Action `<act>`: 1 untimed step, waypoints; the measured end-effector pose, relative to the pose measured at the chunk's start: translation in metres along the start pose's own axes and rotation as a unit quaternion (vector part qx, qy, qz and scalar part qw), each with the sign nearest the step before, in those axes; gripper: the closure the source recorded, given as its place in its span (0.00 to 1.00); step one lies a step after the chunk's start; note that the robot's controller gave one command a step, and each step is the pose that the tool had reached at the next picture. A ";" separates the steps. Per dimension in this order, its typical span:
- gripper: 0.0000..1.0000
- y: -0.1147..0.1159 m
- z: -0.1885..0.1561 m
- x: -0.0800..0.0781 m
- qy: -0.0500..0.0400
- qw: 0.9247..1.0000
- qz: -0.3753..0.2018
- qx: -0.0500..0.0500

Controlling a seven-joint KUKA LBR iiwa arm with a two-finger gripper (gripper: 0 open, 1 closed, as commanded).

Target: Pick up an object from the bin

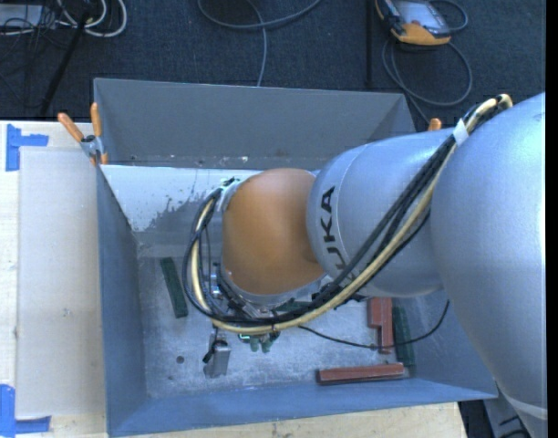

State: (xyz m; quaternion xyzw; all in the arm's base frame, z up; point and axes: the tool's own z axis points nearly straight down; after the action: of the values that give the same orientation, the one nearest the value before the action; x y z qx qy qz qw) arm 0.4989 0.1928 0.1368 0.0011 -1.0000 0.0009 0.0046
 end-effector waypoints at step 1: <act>0.00 -0.024 0.070 -0.089 -0.005 1.000 0.002 0.000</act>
Offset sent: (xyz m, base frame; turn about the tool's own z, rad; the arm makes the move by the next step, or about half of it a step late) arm 0.0868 -0.0217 -0.0668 0.0014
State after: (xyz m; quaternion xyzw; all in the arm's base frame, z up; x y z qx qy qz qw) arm 0.5876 0.1685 0.0659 -0.0012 -1.0000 0.0012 -0.0004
